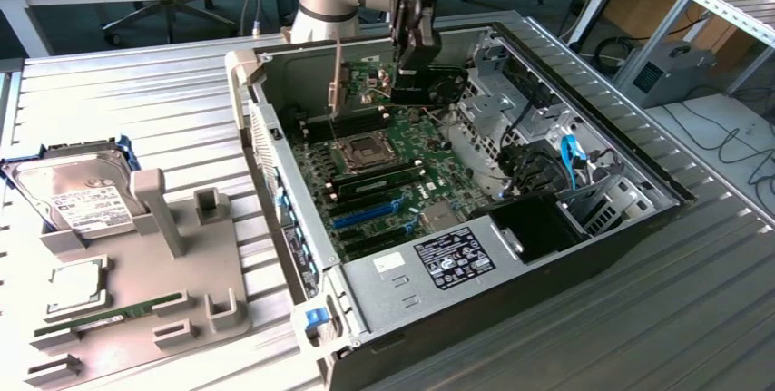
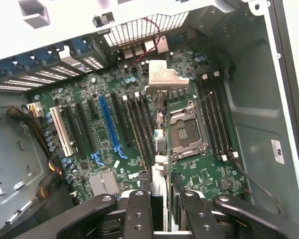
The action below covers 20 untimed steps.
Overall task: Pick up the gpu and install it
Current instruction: 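Insert the gpu into the slot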
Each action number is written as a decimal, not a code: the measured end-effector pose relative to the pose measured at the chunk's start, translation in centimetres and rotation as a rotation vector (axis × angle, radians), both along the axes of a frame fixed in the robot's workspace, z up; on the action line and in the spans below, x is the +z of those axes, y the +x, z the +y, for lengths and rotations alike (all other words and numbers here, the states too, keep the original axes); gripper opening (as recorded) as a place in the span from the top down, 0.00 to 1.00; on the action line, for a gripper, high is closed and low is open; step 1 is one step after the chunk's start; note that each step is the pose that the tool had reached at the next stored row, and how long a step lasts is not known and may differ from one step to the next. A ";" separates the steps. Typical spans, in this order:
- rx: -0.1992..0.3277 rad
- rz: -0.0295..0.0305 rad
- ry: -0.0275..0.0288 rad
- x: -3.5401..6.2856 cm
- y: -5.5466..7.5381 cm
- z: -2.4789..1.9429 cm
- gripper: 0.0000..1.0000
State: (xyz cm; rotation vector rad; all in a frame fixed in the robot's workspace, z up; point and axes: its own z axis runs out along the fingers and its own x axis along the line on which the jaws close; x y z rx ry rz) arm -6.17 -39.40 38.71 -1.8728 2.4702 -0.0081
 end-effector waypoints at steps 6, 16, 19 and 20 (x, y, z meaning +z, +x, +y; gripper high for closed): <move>0.011 0.0000 0.0000 0.00 0.0 0.00 0.73; 0.036 0.0000 0.0000 0.00 0.0 0.00 0.73; 0.042 0.0000 0.0000 0.00 0.0 0.00 0.73; 0.044 0.0000 -0.0001 0.00 0.0 0.00 0.73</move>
